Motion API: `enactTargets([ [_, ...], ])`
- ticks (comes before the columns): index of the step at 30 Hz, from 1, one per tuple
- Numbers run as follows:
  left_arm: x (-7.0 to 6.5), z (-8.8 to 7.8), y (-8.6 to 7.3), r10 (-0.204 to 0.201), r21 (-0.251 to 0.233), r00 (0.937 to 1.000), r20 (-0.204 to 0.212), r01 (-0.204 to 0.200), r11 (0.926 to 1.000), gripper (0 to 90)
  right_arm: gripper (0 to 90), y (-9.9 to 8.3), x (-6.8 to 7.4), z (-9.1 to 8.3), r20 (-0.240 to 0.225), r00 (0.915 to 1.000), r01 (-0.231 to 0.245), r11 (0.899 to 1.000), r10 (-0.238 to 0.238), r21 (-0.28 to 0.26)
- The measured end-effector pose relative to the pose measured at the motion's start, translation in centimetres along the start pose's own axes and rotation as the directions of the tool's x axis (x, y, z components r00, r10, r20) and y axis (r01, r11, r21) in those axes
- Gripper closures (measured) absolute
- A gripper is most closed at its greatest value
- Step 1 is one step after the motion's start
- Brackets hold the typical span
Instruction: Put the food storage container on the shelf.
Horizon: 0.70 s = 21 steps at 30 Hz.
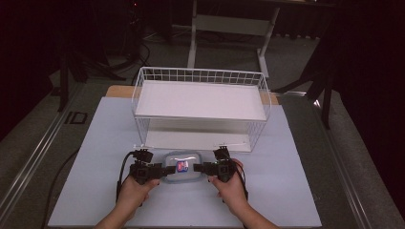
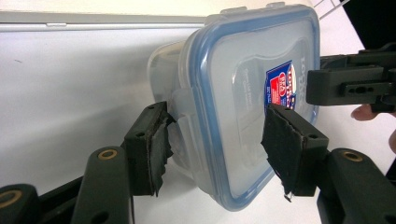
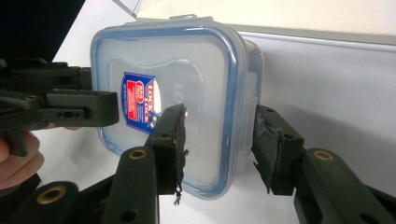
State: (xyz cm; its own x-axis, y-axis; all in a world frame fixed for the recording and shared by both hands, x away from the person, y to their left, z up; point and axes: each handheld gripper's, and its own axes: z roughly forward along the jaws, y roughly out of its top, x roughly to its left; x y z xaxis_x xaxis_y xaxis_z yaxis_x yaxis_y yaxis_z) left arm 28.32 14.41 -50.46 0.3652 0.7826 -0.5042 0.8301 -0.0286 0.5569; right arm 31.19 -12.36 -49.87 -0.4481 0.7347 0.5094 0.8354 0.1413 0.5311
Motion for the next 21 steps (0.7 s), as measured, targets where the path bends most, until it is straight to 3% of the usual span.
enactTargets([
  [4, -0.2, -0.2, -0.1, -0.003, -0.023, 1.0, 0.004, 0.003, 0.9997, 46.3, 56.5, -0.2, 0.3, -0.2, 0.017, 0.9995, 0.028, 1.0, -0.028, -0.01],
  [10, -0.7, 0.0, 0.5, 0.008, -0.039, 0.9999, 0.014, -0.007, 0.9992, 47.8, 56.4, -0.1, -0.1, -0.7, 0.024, 0.9995, 0.02, 0.999, -0.019, -0.026],
  [16, -1.9, 0.3, 2.5, 0.051, -0.066, 0.9981, 0.036, -0.049, 0.9966, 48.2, 56.4, 0.9, -0.6, -2.6, 0.043, 0.9989, 0.019, 0.997, -0.016, -0.079],
  [21, -3.0, 0.7, 4.4, 0.094, -0.107, 0.9948, 0.039, -0.09, 0.9902, 48.1, 56.3, 2.3, -1.0, -4.2, 0.056, 0.9984, 0.012, 0.991, -0.005, -0.133],
])
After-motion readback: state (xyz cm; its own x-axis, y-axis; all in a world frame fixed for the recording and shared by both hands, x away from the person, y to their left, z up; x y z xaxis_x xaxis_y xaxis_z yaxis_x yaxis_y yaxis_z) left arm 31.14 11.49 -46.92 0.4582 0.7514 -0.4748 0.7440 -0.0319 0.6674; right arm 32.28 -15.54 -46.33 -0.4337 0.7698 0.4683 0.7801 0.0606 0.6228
